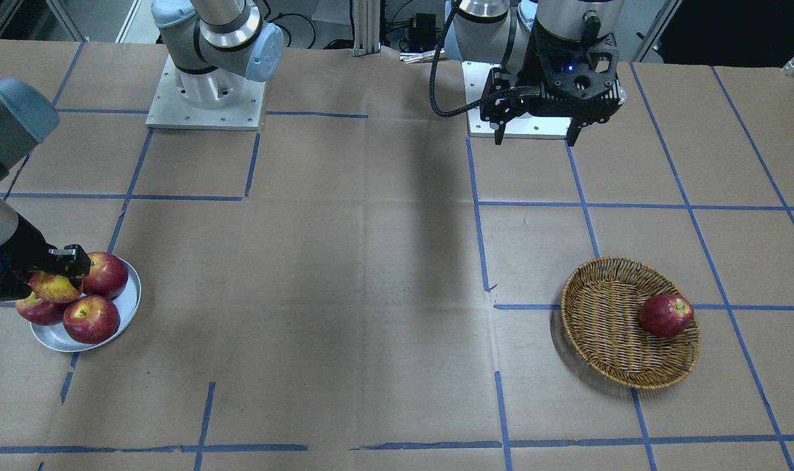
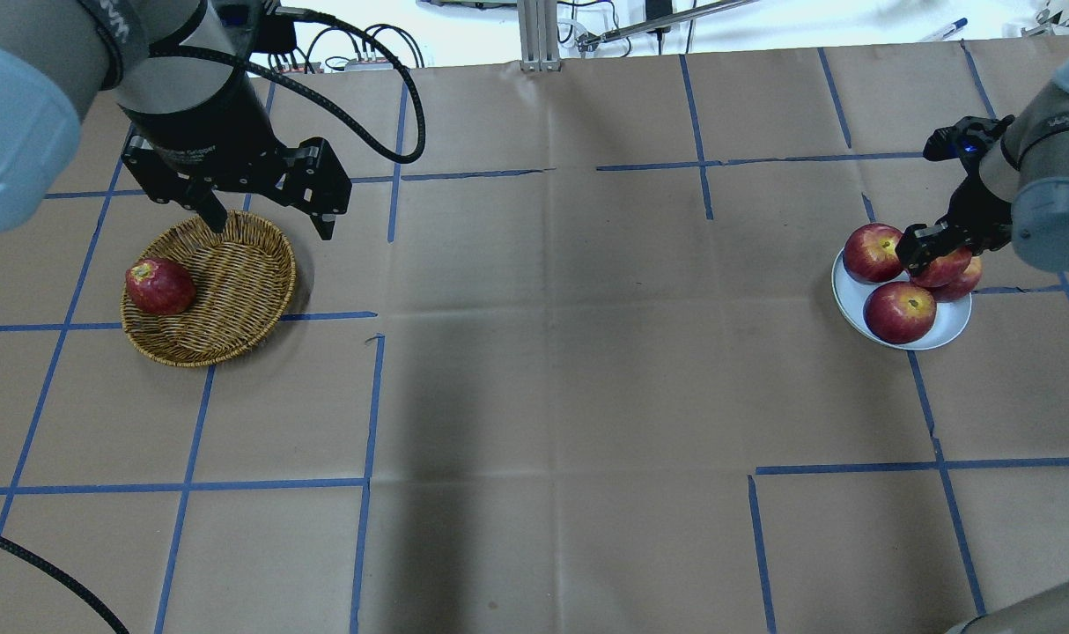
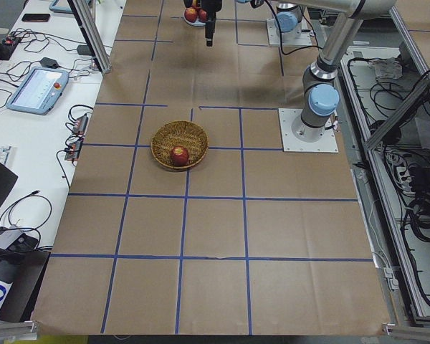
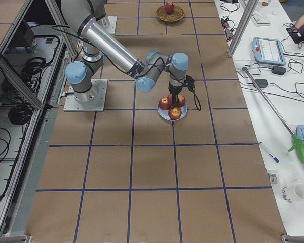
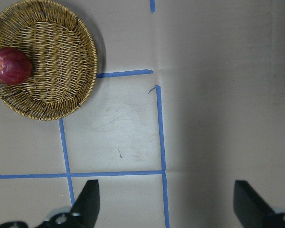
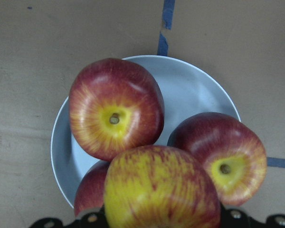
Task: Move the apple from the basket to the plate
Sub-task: 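Lower the apple onto the plate and open the right gripper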
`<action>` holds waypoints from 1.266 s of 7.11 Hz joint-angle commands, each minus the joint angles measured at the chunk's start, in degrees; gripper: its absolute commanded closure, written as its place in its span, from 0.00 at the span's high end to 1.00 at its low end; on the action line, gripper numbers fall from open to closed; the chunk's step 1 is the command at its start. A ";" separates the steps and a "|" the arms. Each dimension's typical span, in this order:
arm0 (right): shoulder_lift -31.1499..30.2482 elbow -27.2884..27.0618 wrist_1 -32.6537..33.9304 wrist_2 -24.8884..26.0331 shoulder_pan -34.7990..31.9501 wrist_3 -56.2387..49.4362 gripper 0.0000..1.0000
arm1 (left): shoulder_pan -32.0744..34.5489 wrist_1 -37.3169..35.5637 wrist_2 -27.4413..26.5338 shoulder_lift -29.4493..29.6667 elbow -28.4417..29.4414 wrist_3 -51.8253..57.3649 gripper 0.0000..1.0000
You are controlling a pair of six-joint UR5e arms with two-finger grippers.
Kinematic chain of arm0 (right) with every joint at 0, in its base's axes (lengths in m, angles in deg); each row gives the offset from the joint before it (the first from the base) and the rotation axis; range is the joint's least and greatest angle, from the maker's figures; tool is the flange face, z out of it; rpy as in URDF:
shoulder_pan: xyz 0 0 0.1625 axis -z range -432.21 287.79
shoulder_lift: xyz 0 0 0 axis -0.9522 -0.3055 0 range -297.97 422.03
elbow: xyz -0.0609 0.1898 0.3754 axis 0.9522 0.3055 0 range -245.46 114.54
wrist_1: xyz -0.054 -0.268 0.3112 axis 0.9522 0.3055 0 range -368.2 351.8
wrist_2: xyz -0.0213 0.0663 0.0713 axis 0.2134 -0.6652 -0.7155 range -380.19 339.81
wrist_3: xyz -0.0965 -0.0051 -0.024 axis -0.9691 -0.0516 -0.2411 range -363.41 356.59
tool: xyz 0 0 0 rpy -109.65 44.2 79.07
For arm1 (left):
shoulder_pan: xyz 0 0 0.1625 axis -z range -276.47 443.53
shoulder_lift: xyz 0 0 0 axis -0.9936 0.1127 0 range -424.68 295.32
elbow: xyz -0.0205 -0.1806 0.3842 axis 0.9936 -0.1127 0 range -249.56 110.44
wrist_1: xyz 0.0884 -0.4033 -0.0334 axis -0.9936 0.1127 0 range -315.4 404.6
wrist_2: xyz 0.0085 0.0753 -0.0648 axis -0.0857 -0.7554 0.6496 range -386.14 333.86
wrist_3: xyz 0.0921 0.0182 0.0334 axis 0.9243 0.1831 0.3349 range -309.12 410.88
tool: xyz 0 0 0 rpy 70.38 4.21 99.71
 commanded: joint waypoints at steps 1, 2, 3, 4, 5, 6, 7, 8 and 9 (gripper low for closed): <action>-0.88 0.78 -0.84 0.13 -0.04 0.37 1.00 | 0.00 0.00 0.00 0.05 0.08 0.00 0.99; -1.85 1.14 -0.84 0.13 -0.04 0.55 1.00 | 0.00 0.00 0.00 -0.04 -0.01 0.00 0.99; -4.03 1.49 -1.37 -0.31 -0.65 0.81 1.00 | 0.00 0.00 0.00 0.05 -0.01 0.00 0.99; -7.53 2.97 -6.42 -0.66 -1.87 2.12 1.00 | 0.00 0.00 0.00 -0.04 -0.01 0.00 0.99; -9.92 5.42 -11.69 -0.58 -4.84 4.31 1.00 | 0.00 0.00 0.00 0.05 -0.01 0.00 0.99; -11.42 8.32 -16.70 -0.40 -8.27 7.90 1.00 | 0.00 0.00 0.00 0.05 -0.01 0.00 0.99; -11.44 11.48 -20.41 0.04 -12.22 15.07 1.00 | 0.00 0.00 0.00 -0.04 0.08 0.00 0.99; -11.52 14.12 -24.62 0.21 -16.61 20.54 1.00 | 0.00 0.00 0.00 0.05 -0.01 0.00 0.99; -11.61 16.84 -29.01 0.22 -19.78 26.68 1.00 | 0.00 0.00 0.00 0.05 -0.01 0.00 0.99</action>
